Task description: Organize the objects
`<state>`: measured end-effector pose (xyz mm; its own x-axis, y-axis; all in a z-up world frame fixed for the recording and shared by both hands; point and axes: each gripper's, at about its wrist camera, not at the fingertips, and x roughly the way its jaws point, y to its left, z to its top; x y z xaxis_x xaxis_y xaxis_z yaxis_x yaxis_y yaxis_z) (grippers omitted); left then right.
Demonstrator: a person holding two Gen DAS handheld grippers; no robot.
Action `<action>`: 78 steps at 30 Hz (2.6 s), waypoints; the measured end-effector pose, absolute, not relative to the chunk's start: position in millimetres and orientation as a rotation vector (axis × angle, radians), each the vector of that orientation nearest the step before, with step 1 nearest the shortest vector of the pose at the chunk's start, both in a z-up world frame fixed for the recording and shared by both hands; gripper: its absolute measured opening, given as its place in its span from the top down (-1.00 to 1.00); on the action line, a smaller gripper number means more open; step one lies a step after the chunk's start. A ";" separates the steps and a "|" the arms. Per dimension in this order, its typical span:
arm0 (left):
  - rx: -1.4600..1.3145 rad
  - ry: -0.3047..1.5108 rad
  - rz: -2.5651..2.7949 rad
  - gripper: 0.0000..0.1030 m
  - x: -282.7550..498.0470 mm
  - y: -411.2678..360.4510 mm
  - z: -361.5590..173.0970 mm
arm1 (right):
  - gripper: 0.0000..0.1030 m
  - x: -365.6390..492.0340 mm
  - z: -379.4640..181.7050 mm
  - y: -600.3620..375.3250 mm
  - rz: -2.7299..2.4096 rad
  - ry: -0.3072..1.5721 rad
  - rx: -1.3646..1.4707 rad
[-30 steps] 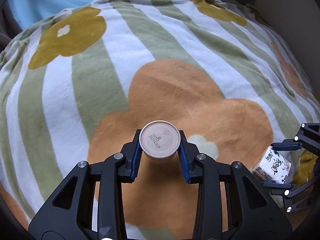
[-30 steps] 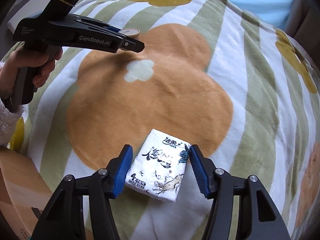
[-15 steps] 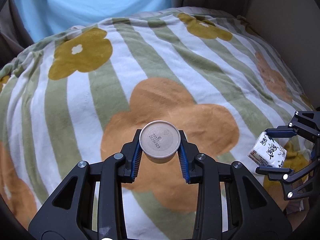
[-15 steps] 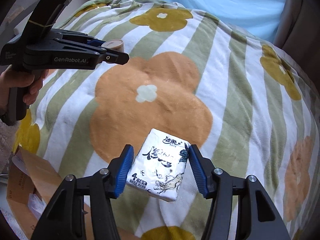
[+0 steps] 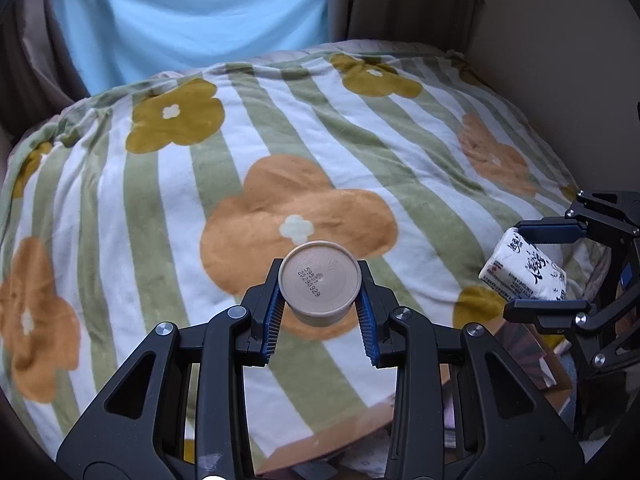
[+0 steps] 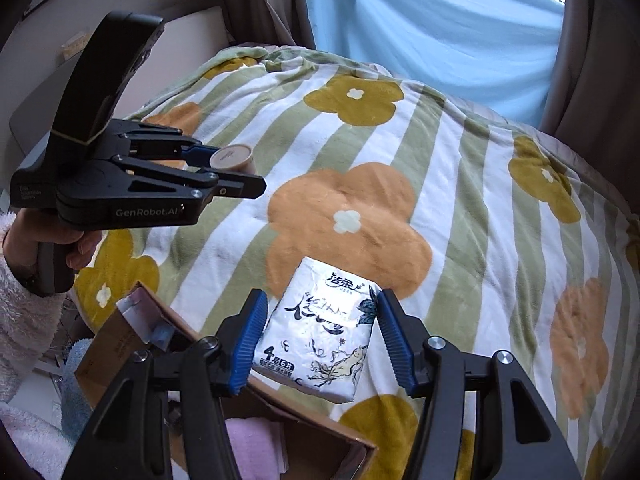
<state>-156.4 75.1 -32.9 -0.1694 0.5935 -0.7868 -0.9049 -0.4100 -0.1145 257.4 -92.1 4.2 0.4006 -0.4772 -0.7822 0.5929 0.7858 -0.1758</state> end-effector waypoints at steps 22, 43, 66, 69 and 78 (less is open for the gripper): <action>-0.898 0.486 1.556 0.42 -17.1 -32.7 -71.2 | -0.02 178.5 -50.8 20.9 -0.705 0.946 0.136; -0.856 0.649 1.317 0.42 -2.9 -42.9 -102.5 | -0.02 171.2 -68.8 23.5 -0.746 0.965 0.174; -0.772 0.692 1.159 -1.00 -4.0 -43.4 -108.3 | -0.98 173.2 -84.7 10.2 -0.705 0.982 0.292; -0.773 0.691 1.157 -1.00 -4.0 -43.3 -107.8 | -0.98 173.2 -85.0 9.2 -0.703 0.983 0.302; -0.795 0.645 1.197 -1.00 -11.6 -53.3 -98.4 | -0.98 179.5 -84.0 7.8 -0.748 0.959 0.347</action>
<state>-11.6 -53.3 -98.4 0.2519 0.5521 -0.7948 -0.9675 0.1642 -0.1925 179.5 7.8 -84.0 0.3535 -0.4188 -0.8365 0.7094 0.7029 -0.0522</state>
